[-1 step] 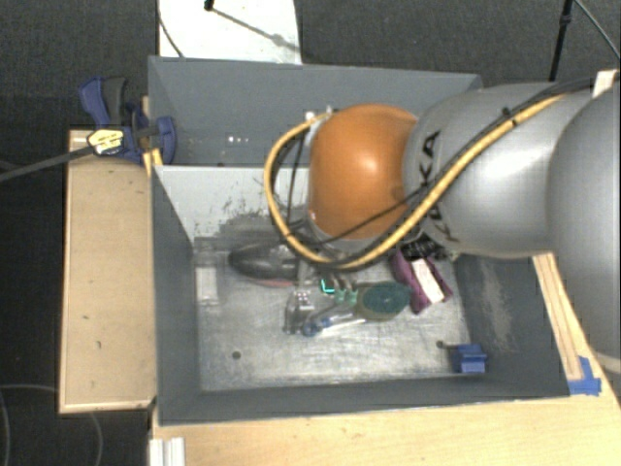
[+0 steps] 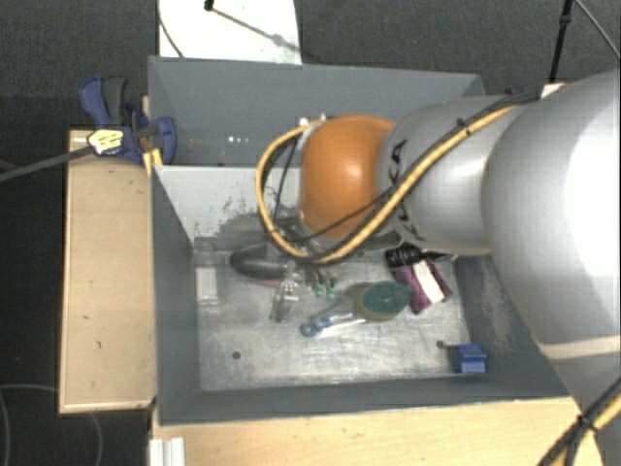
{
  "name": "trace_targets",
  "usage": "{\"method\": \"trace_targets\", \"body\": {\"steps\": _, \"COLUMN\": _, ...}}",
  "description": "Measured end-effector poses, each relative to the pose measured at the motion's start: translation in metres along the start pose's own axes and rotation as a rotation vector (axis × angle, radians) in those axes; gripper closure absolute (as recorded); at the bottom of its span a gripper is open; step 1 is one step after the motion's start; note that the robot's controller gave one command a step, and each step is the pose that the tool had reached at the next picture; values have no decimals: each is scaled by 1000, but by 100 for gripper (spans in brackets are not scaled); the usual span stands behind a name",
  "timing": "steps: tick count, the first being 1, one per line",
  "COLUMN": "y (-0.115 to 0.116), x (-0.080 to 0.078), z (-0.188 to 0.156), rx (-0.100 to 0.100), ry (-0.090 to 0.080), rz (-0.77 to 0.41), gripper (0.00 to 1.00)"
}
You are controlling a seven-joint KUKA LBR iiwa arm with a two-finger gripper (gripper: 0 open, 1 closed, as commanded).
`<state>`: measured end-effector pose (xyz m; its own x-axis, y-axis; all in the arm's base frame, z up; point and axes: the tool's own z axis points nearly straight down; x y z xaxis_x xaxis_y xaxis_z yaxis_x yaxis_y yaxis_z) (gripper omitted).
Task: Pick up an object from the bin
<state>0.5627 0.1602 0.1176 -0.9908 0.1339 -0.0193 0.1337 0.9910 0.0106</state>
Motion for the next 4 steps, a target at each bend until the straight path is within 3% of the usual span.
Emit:
{"method": "trace_targets", "body": {"steps": 1, "y": 42, "x": -25, "z": 34, "rx": -12, "ry": -10, "rz": -273, "gripper": 0}}
{"method": "trace_targets", "body": {"steps": 2, "y": 33, "x": -19, "z": 44, "rx": 4, "ry": 13, "rz": -265, "gripper": 100}}
{"method": "trace_targets", "body": {"steps": 3, "y": 33, "x": -19, "z": 45, "rx": 4, "ry": 14, "rz": -262, "gripper": 0}}
{"method": "trace_targets", "body": {"steps": 4, "y": 32, "x": -19, "z": 45, "rx": 4, "ry": 13, "rz": -258, "gripper": 100}}
